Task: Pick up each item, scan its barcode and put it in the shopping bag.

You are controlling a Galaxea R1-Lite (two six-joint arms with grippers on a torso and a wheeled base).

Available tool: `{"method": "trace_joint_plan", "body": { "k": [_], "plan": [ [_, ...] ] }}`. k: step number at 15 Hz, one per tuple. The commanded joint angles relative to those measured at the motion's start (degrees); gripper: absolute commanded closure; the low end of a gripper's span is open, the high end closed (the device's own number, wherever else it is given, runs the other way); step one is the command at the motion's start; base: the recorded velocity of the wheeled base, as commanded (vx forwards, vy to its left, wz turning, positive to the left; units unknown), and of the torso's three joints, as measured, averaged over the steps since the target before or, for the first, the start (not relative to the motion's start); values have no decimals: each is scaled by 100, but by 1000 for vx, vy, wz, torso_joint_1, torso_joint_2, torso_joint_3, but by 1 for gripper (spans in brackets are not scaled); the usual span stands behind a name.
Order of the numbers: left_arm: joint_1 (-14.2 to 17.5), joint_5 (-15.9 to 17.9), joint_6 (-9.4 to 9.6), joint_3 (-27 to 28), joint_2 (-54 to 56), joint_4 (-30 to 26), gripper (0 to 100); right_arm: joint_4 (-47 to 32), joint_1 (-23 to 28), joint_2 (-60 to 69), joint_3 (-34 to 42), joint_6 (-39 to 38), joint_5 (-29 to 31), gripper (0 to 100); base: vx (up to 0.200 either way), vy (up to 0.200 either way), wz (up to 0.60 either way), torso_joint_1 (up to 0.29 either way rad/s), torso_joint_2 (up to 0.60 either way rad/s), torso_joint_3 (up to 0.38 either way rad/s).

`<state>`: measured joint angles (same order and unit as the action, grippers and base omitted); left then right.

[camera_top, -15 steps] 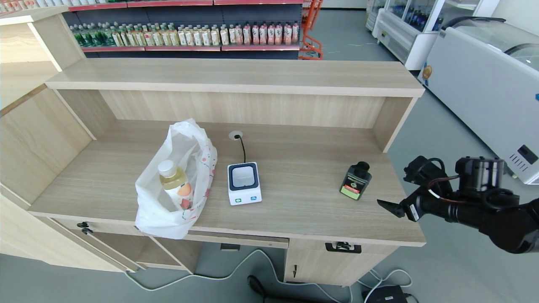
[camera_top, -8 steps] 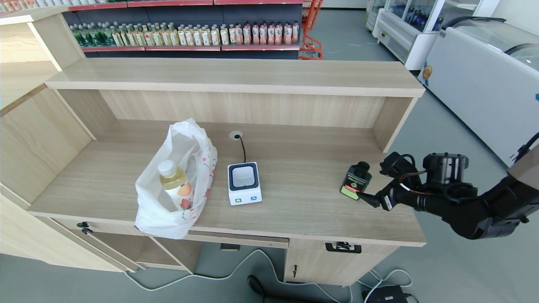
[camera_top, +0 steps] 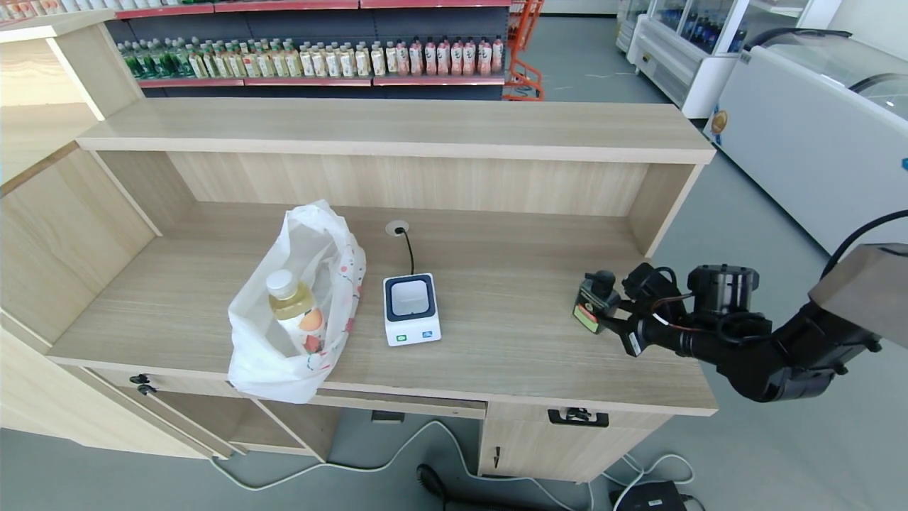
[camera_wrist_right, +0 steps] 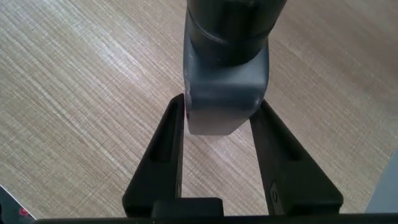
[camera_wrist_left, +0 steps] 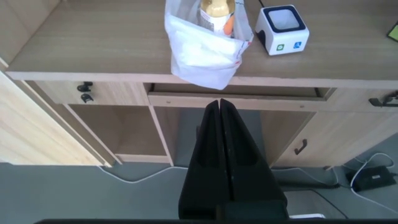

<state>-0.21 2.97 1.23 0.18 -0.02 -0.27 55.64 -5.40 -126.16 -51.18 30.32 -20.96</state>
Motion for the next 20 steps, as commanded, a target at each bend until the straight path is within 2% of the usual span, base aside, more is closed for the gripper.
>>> {"method": "trace_joint_plan", "body": {
  "k": [1,4,10,12,14,16,19,20],
  "plan": [
    [3,1,0,-1,-6,0,100,70,-5,-49,-50,-35,-40,100,0,0,0,0,0,0],
    [3,1,0,-1,-6,0,100,316,21,434,2,-457,-31,100,0,0,0,0,0,0],
    [3,1,0,-1,-6,0,100,-53,1410,2878,829,-193,-14,100,0,0,0,0,0,0],
    [3,1,0,-1,-6,0,100,-18,1647,3203,1286,194,-31,100,0,0,0,0,0,0],
    [3,1,0,-1,-6,0,100,-44,1665,3326,1497,229,30,100,0,0,0,0,0,0],
    [3,1,0,-1,-6,0,100,-246,1850,3423,1611,123,426,100,0,0,0,0,0,0],
    [3,1,0,-1,-6,0,100,-1029,1920,3546,1664,-193,1155,100,0,0,0,0,0,0],
    [3,1,0,-1,-6,0,100,-1117,1920,3555,1664,-325,1225,100,0,0,0,0,0,0]
  ]
}}
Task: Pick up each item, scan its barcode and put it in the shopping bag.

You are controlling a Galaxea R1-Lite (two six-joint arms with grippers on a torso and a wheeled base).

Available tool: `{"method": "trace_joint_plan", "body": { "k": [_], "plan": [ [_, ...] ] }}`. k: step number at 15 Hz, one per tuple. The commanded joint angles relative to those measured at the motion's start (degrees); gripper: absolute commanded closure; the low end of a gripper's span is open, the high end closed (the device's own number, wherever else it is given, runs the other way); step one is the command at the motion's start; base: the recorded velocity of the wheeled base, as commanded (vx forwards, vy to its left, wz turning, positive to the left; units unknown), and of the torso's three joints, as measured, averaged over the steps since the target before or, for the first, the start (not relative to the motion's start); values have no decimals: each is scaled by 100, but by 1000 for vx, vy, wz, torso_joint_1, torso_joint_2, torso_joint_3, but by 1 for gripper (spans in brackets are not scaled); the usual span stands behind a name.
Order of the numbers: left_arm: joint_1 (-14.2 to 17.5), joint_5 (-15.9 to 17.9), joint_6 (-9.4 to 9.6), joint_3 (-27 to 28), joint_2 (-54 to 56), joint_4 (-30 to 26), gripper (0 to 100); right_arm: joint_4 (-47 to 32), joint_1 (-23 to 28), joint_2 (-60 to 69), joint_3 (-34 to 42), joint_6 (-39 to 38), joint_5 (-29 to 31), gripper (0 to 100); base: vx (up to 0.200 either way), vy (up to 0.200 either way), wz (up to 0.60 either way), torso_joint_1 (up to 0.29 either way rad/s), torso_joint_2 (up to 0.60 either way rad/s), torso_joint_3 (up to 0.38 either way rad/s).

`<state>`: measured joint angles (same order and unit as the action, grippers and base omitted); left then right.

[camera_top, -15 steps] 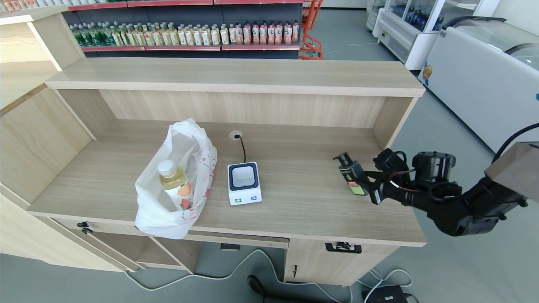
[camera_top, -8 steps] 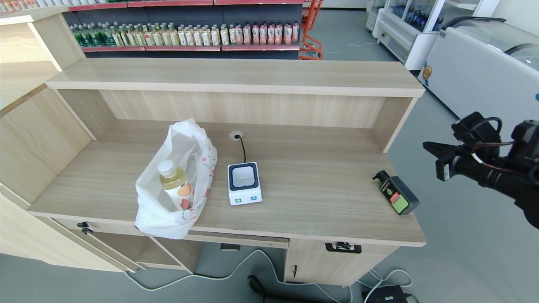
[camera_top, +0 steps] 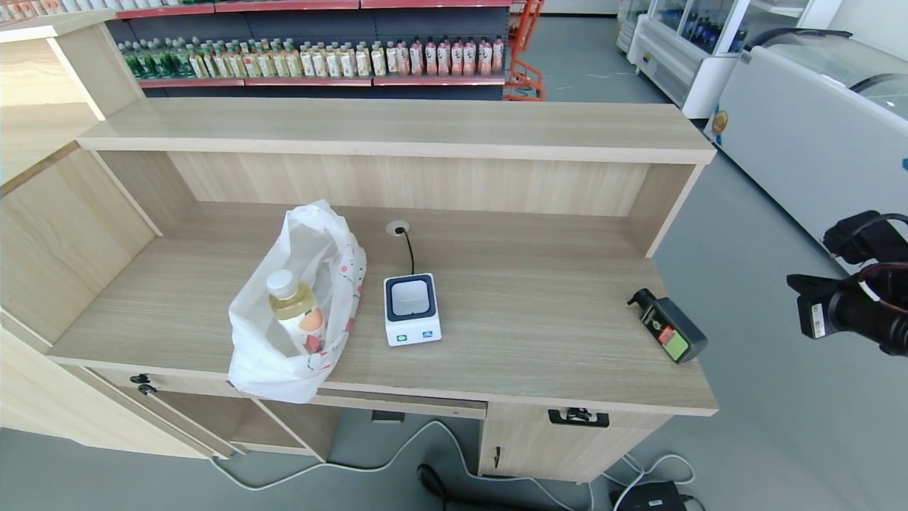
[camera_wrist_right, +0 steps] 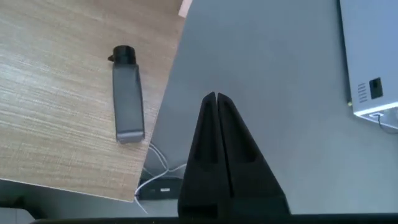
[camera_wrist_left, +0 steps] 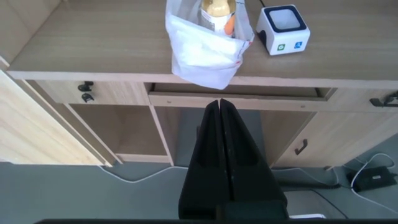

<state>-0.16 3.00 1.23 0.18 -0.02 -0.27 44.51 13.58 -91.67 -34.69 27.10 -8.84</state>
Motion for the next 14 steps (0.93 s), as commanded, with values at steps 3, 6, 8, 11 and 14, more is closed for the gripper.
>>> {"method": "trace_joint_plan", "body": {
  "k": [3,6,8,11,14],
  "plan": [
    [-2,-1,0,-1,-6,0,100,-461,154,159,-2,-354,207,0,0,0,0,0,0,0],
    [-2,-1,0,-1,-6,0,100,-1331,206,-298,-292,-495,1060,0,0,0,0,0,0,0],
    [-2,-1,0,-1,-6,0,100,-1357,75,-773,-407,-530,1104,0,0,0,0,0,0,0],
    [-2,-1,0,-1,-6,0,100,-1366,-251,-1221,-670,-513,1130,0,0,0,0,0,0,0],
    [-2,-1,0,-1,-6,0,100,-1287,-804,-1722,-916,-627,1095,0,0,0,0,0,0,0]
  ]
}}
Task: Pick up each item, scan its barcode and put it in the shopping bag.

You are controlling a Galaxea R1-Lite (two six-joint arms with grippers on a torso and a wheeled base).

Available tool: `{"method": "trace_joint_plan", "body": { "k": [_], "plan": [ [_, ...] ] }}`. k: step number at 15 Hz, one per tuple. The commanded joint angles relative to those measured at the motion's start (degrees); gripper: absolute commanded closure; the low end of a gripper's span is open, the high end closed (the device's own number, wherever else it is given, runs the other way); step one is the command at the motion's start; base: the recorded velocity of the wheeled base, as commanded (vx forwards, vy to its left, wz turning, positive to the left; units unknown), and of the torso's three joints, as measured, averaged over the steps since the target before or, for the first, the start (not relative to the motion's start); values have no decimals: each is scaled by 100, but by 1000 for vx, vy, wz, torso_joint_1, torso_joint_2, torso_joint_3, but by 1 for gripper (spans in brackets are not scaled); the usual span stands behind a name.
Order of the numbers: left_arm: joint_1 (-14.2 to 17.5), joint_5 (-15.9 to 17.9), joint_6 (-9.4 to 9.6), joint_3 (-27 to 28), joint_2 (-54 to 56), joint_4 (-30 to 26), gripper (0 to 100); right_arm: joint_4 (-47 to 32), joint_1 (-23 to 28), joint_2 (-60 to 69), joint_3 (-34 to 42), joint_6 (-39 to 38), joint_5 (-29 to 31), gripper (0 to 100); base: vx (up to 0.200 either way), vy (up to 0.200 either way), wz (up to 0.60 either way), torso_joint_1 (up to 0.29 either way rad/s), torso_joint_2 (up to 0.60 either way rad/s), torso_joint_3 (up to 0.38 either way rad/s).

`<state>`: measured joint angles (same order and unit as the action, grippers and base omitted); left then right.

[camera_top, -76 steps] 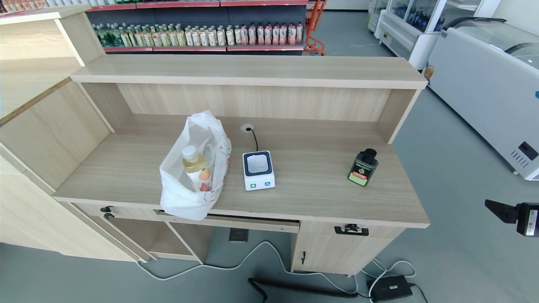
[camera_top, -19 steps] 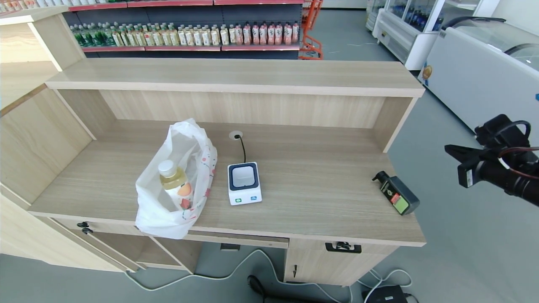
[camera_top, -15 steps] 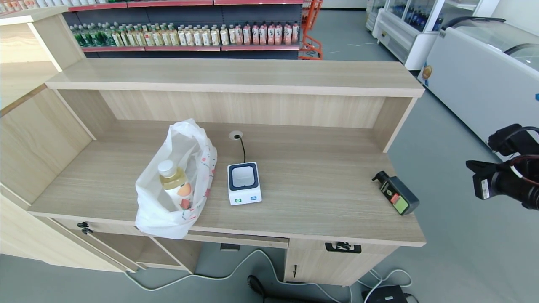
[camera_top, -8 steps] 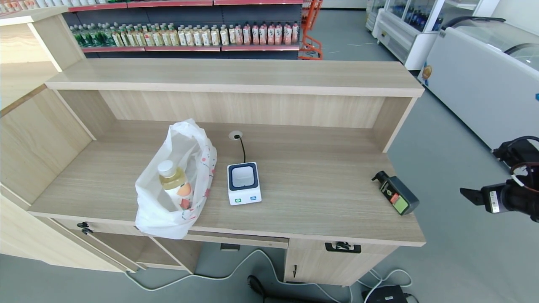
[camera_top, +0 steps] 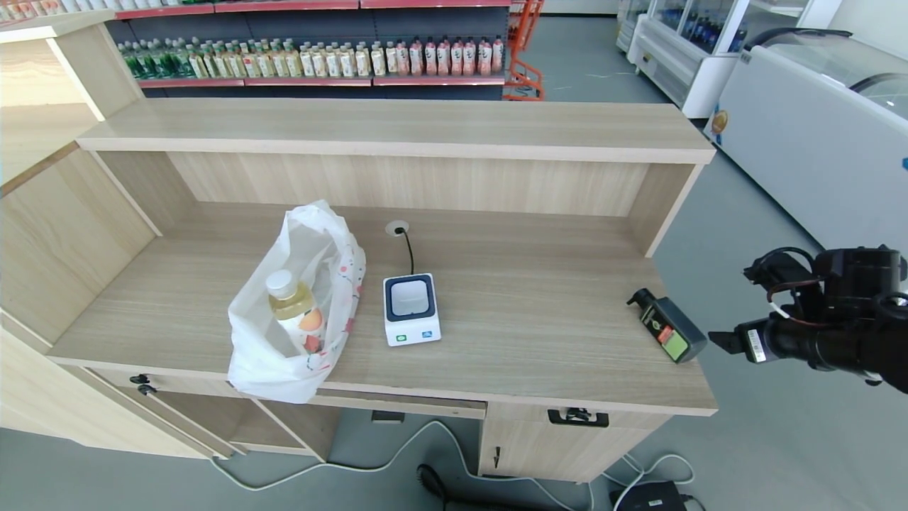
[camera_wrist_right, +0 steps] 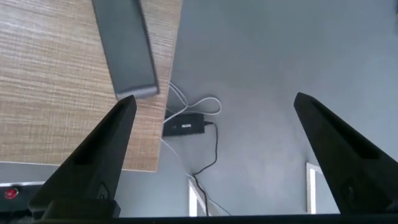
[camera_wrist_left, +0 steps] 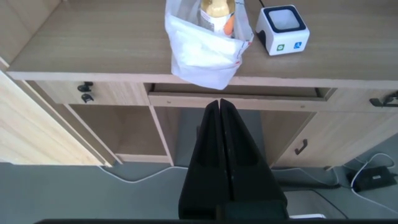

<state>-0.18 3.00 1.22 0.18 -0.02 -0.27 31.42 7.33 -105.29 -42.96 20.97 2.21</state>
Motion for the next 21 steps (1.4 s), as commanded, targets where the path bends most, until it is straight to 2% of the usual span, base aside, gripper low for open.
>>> {"method": "trace_joint_plan", "body": {
  "k": [1,7,10,14,21],
  "plan": [
    [1,-1,1,-1,-6,0,100,23,-293,-563,-222,-93,8,0,0,0,0,0,0,0],
    [1,-1,1,-1,-6,0,100,-4,-557,-1266,-1013,-163,69,0,0,0,0,0,0,0],
    [1,-1,1,-1,-6,0,100,-4,-900,-1407,-1065,-919,351,0,0,0,0,0,0,0],
    [1,-1,1,-1,-6,0,100,-4,-979,-1635,-1276,-1323,377,0,0,0,0,0,0,0],
    [1,-1,1,-1,-6,0,100,-39,-970,-2031,-1742,-1323,395,0,0,0,0,0,0,0]
  ]
}}
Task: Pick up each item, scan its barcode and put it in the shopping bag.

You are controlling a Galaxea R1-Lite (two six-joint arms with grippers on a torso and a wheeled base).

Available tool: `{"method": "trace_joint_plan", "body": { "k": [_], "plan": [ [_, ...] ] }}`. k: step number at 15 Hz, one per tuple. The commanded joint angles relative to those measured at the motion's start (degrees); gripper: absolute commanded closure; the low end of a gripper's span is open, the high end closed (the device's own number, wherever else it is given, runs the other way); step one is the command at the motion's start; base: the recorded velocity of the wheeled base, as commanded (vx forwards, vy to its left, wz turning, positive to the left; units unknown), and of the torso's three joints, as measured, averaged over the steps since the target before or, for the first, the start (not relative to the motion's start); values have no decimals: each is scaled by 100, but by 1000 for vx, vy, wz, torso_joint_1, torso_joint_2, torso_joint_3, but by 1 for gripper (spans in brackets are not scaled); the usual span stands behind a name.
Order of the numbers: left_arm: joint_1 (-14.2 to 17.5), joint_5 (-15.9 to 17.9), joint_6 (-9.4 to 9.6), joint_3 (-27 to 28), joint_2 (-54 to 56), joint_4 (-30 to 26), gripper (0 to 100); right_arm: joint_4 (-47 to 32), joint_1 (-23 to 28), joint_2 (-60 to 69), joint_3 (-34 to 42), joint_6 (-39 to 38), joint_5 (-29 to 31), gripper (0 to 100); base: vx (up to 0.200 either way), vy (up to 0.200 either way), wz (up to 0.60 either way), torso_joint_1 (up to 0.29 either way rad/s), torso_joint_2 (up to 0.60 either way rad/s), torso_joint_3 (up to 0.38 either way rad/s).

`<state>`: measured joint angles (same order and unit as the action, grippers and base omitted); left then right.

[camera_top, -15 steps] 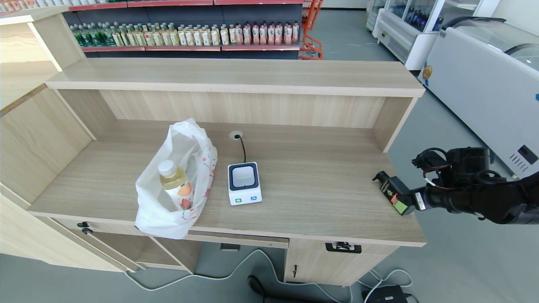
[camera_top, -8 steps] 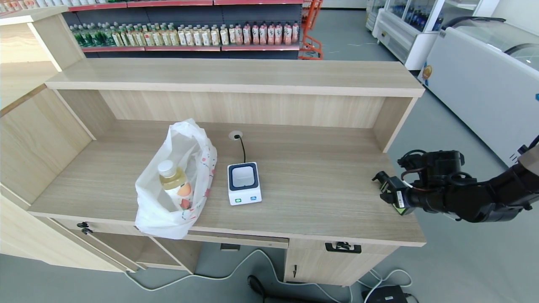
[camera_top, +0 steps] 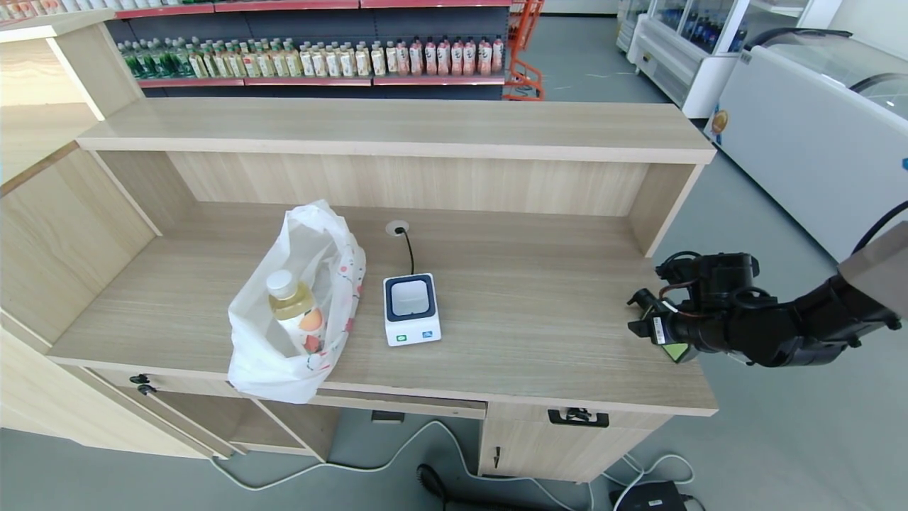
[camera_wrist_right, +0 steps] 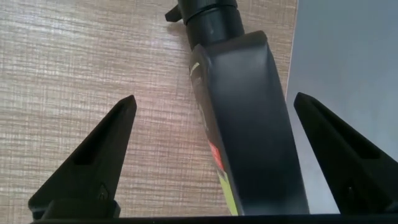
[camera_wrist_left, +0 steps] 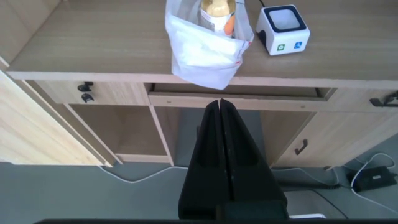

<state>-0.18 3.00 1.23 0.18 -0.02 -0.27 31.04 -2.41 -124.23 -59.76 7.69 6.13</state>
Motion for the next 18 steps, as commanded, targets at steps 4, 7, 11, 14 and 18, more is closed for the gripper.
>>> {"method": "trace_joint_plan", "body": {
  "k": [4,7,11,14,18],
  "plan": [
    [1,-1,0,-1,-6,0,100,8,-5,-303,-150,4,-7,100,0,0,0,0,0,0],
    [1,-1,0,-1,-6,0,100,25,4,-338,-291,4,-7,100,0,0,0,0,0,0],
    [1,-1,0,-1,-6,0,100,-1,74,154,-308,242,99,100,0,0,0,0,0,0],
    [1,-1,0,-1,-6,0,100,34,294,1507,351,945,239,100,0,0,0,0,0,0],
    [1,-1,0,-1,-6,0,100,544,953,3678,1353,2905,222,100,0,0,0,0,0,0]
  ]
}}
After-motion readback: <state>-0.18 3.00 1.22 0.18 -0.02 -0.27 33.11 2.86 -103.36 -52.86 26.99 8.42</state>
